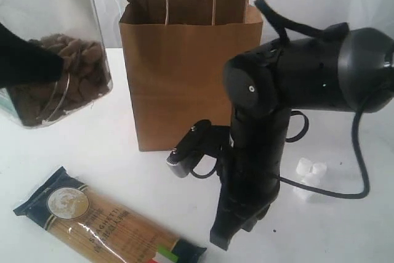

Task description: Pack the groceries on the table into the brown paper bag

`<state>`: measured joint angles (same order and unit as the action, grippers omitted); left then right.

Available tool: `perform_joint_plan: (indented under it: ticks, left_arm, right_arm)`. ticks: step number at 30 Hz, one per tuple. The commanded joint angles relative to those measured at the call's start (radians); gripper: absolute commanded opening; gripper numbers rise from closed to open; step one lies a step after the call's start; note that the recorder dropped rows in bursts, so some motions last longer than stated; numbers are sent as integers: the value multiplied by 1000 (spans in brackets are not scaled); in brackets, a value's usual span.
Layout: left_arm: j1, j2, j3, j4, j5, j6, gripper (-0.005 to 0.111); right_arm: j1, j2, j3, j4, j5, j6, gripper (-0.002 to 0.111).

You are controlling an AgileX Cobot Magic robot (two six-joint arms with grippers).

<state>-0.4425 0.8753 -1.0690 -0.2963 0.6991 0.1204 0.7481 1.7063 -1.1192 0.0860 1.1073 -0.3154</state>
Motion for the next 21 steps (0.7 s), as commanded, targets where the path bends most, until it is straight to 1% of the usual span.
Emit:
perform_joint_plan:
  ticks: [1, 5, 8, 11, 16, 18, 21]
  left_arm:
    - [1, -14, -83, -154, 55, 82, 0]
    - [1, -14, -118, -175, 97, 84, 0]
    - [1, -14, -119, -175, 65, 132, 0]
    - [1, -14, -119, -188, 12, 189, 0]
    - [1, -12, -119, -252, -126, 248, 0]
    - [1, -2, -119, -259, -189, 264, 0]
    - [1, 27, -119, -311, -232, 336, 0]
  right_arm:
    - [-21, -119, 38, -16, 43, 3, 0]
    - [-88, -198, 77, -92, 16, 33, 0]
    - [-164, -247, 112, -161, 17, 89, 0]
    - [-261, -287, 144, -189, 26, 95, 0]
    - [-421, -362, 194, -190, 10, 20, 0]
    - [-479, -383, 215, -184, -29, 11, 0]
    - [-546, -390, 236, -130, -129, 5, 0]
